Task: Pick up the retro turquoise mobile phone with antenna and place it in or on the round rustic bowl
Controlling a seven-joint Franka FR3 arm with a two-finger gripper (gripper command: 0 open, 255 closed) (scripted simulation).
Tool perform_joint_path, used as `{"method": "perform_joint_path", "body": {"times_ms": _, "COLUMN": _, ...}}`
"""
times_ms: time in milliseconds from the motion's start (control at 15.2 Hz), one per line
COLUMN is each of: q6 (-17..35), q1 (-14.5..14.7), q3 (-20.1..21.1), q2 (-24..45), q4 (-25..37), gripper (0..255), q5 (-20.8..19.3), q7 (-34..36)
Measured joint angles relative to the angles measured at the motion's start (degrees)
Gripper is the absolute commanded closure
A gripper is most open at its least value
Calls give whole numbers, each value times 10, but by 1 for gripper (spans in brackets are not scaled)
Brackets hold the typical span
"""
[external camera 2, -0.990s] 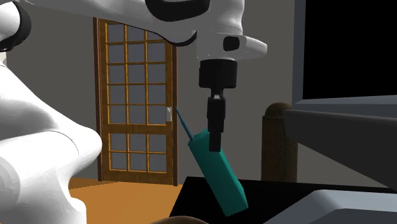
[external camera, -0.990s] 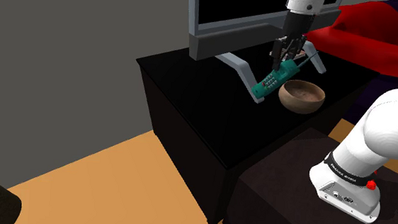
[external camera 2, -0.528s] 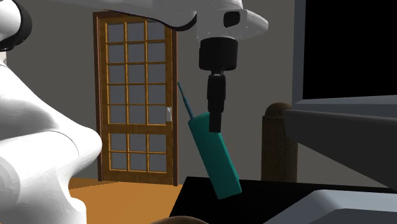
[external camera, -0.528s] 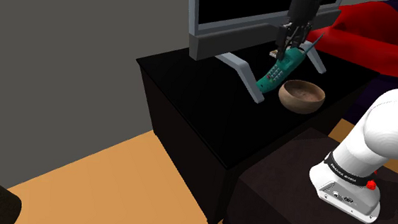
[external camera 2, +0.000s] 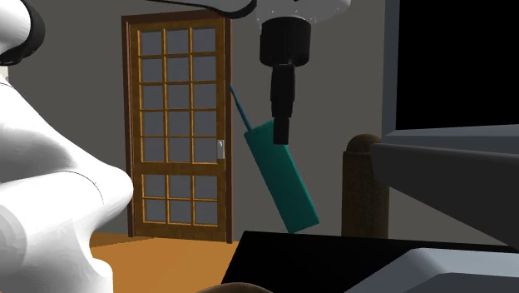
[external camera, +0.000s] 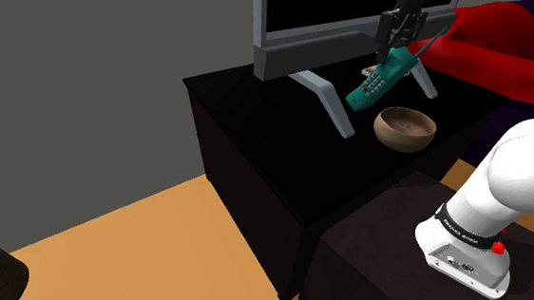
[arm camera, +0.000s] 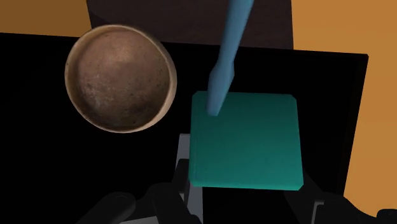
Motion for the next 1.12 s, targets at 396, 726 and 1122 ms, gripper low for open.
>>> {"method": "perform_joint_path", "body": {"times_ms": 396, "q6": -39, "q1": -12, "q3": -33, "q2": -11, "q4": 27, "gripper": 255, "q5": -23, "q7": -36}}
{"method": "perform_joint_path", "body": {"times_ms": 726, "q6": -70, "q1": -32, "q3": -87, "q2": -31, "q4": 37, "gripper": 255, "q5": -62, "q7": -97}}
{"method": "perform_joint_path", "body": {"times_ms": 1122, "q6": -76, "q1": -46, "q3": -133, "q2": -42, "q4": 34, "gripper": 255, "q5": -98, "q7": -149}}
